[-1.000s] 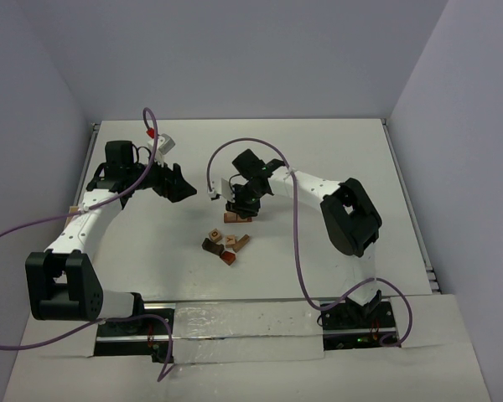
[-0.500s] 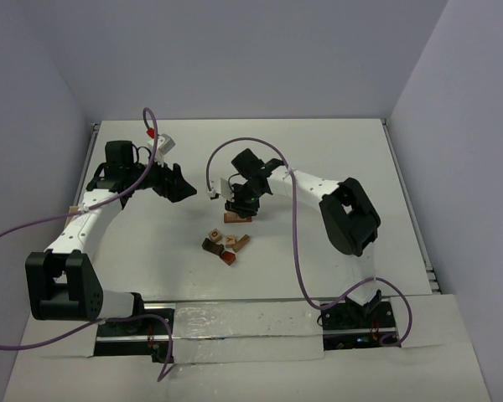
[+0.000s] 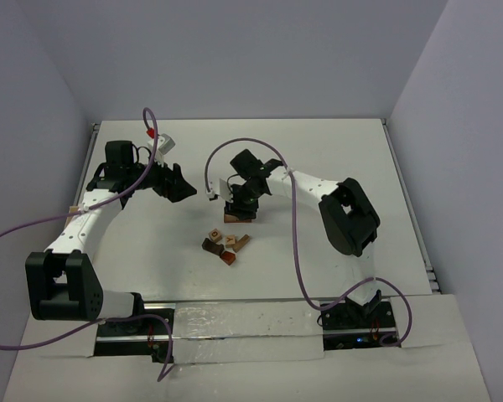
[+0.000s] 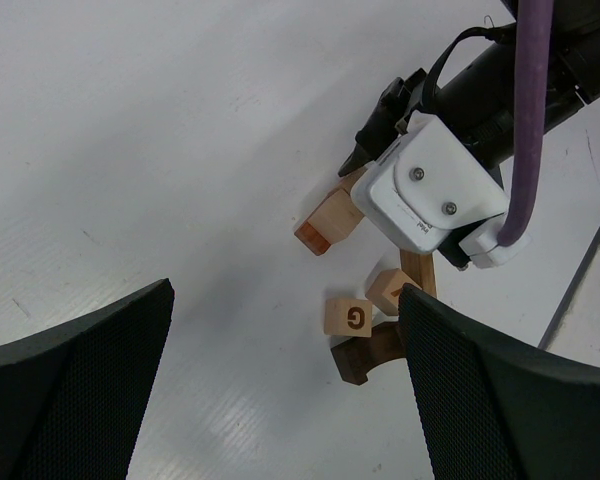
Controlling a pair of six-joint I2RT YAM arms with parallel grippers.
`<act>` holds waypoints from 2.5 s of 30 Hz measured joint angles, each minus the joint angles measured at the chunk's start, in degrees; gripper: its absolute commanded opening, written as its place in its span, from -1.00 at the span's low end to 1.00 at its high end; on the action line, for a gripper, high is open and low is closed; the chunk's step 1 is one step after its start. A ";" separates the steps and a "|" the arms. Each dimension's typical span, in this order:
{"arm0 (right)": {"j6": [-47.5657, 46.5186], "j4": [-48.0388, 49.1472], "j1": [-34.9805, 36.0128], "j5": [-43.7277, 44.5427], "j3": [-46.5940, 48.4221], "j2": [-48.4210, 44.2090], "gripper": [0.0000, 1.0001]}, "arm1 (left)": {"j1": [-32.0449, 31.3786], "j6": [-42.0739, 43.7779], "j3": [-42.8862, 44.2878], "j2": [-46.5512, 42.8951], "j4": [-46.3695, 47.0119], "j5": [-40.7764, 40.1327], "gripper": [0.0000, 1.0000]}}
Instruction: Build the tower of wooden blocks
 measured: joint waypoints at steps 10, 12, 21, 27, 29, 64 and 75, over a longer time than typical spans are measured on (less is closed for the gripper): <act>-0.10 0.00 0.64 0.13 0.00 0.00 0.86 | 0.00 -0.01 0.00 0.00 0.02 0.00 0.99; 0.06 -0.01 0.67 0.47 0.00 -0.03 0.99 | 0.01 -0.04 0.00 0.00 0.03 0.11 0.98; 1.19 0.04 0.46 1.23 -2.48 -5.98 0.99 | 1.85 -0.02 -0.13 -0.60 0.11 3.01 0.99; 3.04 0.65 -1.01 -0.46 -5.65 -15.84 0.99 | 0.83 2.16 -2.14 -4.44 -0.57 1.41 0.76; 4.42 0.88 -2.76 -1.87 -7.54 -19.46 0.99 | -1.75 4.24 -3.16 -5.89 -1.43 -1.69 0.63; 15.14 6.20 -21.31 -11.67 -21.51 -33.92 0.99 | -30.91 7.97 -10.19 9.13 -3.35 -32.24 0.03; 15.32 6.51 -21.34 -12.09 -21.55 -33.92 0.99 | -31.01 7.31 -10.19 9.35 -1.17 -33.24 -0.08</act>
